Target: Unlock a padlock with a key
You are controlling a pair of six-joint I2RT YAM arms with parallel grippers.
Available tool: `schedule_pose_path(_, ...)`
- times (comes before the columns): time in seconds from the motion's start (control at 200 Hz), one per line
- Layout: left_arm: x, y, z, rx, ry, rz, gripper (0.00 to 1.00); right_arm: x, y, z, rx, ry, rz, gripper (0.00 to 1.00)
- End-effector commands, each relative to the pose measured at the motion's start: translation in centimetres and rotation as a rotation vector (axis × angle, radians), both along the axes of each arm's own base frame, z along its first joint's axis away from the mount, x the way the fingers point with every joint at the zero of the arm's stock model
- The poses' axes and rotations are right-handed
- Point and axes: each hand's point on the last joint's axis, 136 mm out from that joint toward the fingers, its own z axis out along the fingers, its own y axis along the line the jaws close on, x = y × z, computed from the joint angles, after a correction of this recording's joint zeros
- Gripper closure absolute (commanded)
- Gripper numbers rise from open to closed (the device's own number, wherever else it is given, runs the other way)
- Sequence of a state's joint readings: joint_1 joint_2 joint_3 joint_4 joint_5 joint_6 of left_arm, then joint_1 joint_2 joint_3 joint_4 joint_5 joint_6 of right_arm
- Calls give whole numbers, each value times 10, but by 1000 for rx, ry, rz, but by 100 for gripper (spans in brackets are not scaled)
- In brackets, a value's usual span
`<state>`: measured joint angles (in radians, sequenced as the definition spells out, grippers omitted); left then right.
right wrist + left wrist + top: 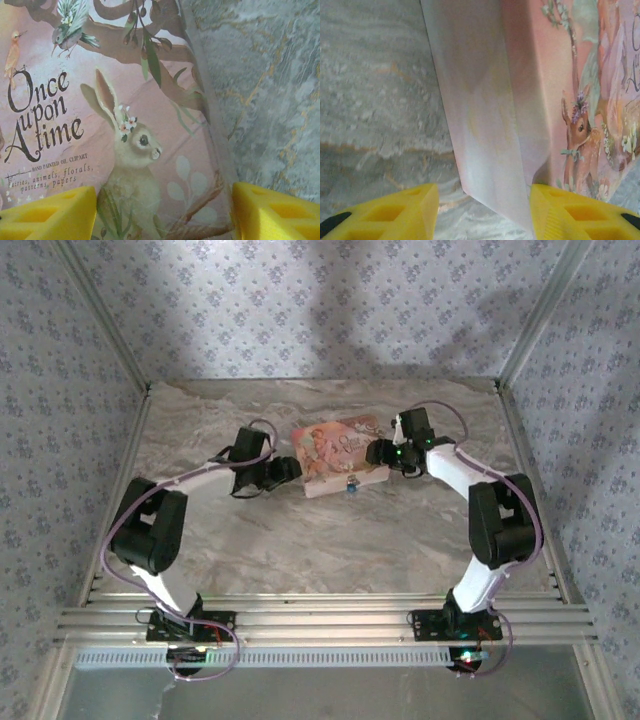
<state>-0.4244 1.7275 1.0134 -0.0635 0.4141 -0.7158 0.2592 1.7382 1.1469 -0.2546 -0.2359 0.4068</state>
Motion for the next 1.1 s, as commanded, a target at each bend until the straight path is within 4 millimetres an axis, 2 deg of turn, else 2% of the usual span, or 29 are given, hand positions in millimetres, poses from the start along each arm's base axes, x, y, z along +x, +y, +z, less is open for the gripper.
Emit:
schedule_pose_path(0.0,13,-23,6,-9,-32,-64,47,5,29,-5,89,53,70,30)
schedule_pose_path(0.22,52,-33,1,17,-79,-57,47,26,27,-11,128,116,54,31)
schedule_pose_path(0.465,80,-33,-1,-1,-89,-80,47,42,17,13,124,78,-40,31)
schedule_pose_path(0.62,89,-17,20,19,-127,-87,39,36,17,31,112,34,-73,23)
schedule_pose_path(0.779,82,8,54,49,-175,-64,32,23,8,69,103,-23,-94,14)
schedule_pose_path(0.929,60,39,79,86,-215,-13,29,-2,-4,99,102,-67,-126,13)
schedule_pose_path(1.044,35,65,83,164,-206,23,28,-27,-11,99,103,-63,-154,13)
schedule_pose_path(1.059,31,69,82,175,-202,27,28,-35,-12,88,93,-40,-158,13)
schedule_pose_path(1.099,21,78,81,199,-191,42,27,-45,-13,82,81,-29,-164,13)
